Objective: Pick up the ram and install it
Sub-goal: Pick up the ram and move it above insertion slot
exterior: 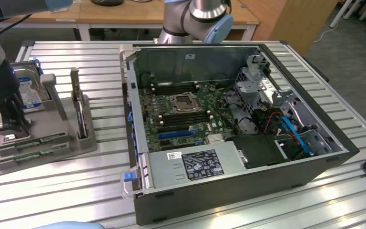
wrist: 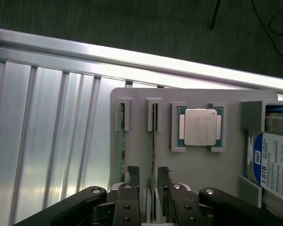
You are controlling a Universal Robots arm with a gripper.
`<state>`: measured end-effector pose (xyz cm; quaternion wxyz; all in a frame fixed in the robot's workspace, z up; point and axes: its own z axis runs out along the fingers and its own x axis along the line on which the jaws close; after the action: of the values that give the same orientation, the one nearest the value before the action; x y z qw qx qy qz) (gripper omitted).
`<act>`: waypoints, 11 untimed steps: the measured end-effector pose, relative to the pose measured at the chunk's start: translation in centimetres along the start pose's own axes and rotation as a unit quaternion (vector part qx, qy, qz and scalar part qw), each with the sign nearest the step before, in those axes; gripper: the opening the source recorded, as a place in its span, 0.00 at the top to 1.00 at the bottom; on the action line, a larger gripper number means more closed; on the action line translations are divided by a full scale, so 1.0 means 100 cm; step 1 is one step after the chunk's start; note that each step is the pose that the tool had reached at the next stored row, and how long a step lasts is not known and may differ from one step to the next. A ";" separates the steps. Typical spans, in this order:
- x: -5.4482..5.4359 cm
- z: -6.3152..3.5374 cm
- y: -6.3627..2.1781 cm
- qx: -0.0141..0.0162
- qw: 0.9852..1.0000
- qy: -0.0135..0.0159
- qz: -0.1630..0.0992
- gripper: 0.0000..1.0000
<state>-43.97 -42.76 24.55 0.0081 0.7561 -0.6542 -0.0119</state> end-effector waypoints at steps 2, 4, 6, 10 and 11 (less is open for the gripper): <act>0.001 0.0023 0.0000 0.000 1.000 0.000 0.000 0.71; 0.001 0.0030 0.0001 0.000 1.000 0.001 0.000 0.71; 0.001 0.0030 0.0001 0.000 1.000 0.001 0.000 0.71; 0.002 0.0042 -0.0006 0.000 1.000 0.001 0.000 0.71; 0.002 0.0048 -0.0010 0.001 1.000 0.001 0.000 0.71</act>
<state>-43.85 -42.95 24.07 0.0086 0.7561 -0.6544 -0.0104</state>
